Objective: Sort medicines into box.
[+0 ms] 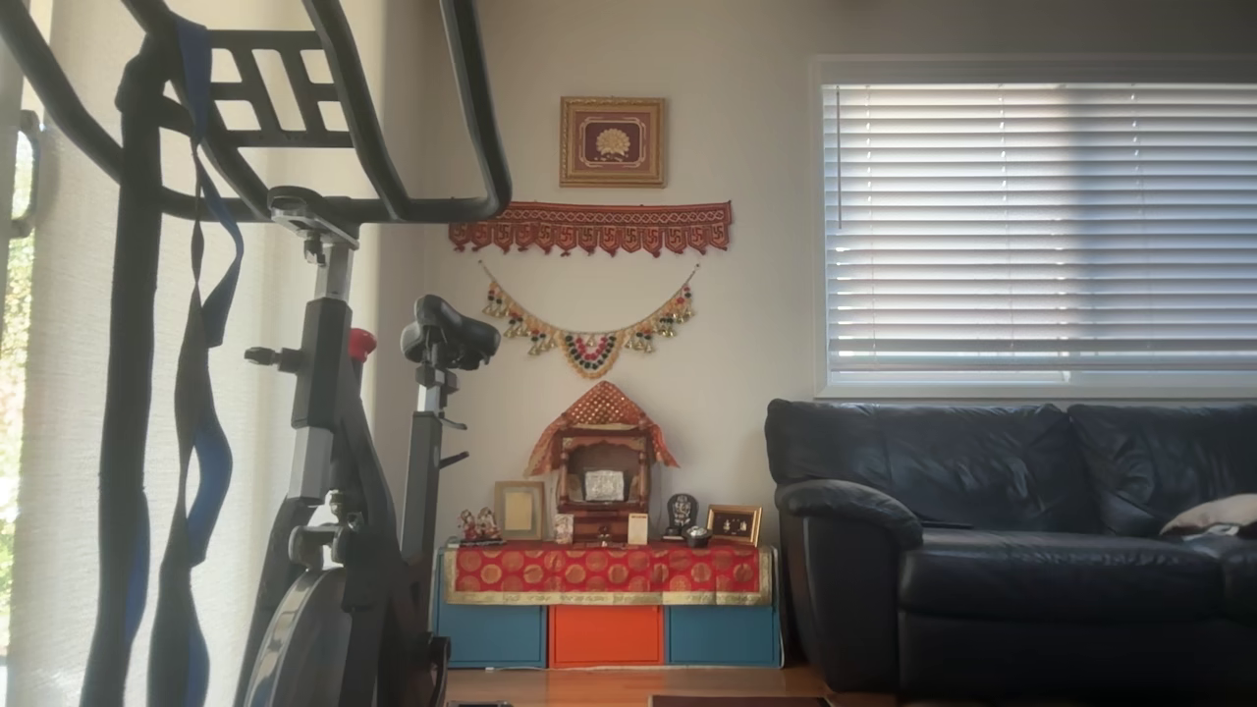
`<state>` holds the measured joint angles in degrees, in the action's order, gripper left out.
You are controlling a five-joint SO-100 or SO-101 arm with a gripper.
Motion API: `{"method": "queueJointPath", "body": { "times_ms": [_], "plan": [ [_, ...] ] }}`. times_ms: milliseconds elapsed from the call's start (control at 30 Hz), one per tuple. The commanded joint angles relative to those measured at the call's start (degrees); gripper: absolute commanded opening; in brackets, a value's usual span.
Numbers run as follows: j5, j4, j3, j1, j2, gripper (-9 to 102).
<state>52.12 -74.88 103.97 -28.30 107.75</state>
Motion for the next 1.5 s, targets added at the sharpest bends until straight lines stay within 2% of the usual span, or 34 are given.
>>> {"method": "queueJointPath", "body": {
  "times_ms": [0, 633, 1467],
  "plan": [
    [-0.4, 0.4, -1.1, 0.4, 5.9, 16],
    [-1.7, 5.3, 4.1, 1.4, 8.0, 21],
    [-2.4, 10.3, 7.1, 2.1, 5.6, 21]
  ]
}}
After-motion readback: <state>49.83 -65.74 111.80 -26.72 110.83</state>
